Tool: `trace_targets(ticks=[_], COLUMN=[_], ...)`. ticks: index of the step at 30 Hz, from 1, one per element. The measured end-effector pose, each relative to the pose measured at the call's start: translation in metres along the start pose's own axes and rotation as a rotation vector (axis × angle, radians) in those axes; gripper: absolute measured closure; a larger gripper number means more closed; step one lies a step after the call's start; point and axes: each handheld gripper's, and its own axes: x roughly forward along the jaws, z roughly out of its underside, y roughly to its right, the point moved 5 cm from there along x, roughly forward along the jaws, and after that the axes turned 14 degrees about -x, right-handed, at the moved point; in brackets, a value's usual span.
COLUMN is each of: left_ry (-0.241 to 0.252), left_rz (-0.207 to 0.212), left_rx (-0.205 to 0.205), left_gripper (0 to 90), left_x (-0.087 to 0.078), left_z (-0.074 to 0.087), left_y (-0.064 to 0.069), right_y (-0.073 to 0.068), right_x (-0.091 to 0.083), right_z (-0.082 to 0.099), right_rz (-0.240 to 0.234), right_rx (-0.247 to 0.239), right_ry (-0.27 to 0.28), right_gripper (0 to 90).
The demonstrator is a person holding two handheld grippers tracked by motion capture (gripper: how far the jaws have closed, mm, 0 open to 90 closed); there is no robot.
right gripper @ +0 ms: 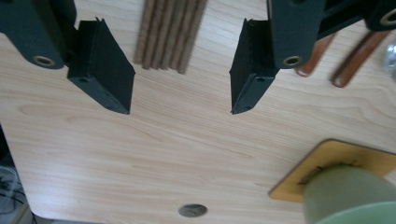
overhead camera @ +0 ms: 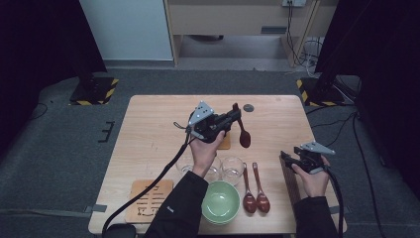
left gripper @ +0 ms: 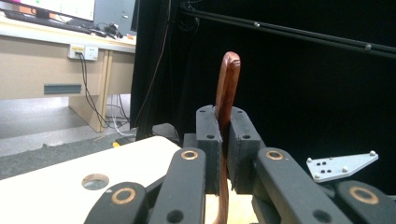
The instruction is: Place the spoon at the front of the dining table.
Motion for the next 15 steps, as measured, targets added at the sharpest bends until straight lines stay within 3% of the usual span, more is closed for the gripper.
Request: trace_targets(ticks=[15], left_ry=[0.02], left_rz=[-0.041], left_rx=[0.021], left_gripper=[84.3], left_x=[-0.01], left_z=[-0.015], left_y=[-0.016], right_y=[0.03], right_x=[0.009], right_z=[0.033], right_rz=[0.065], right_rx=[0.042], right_ry=[-0.047], right_gripper=[34.7])
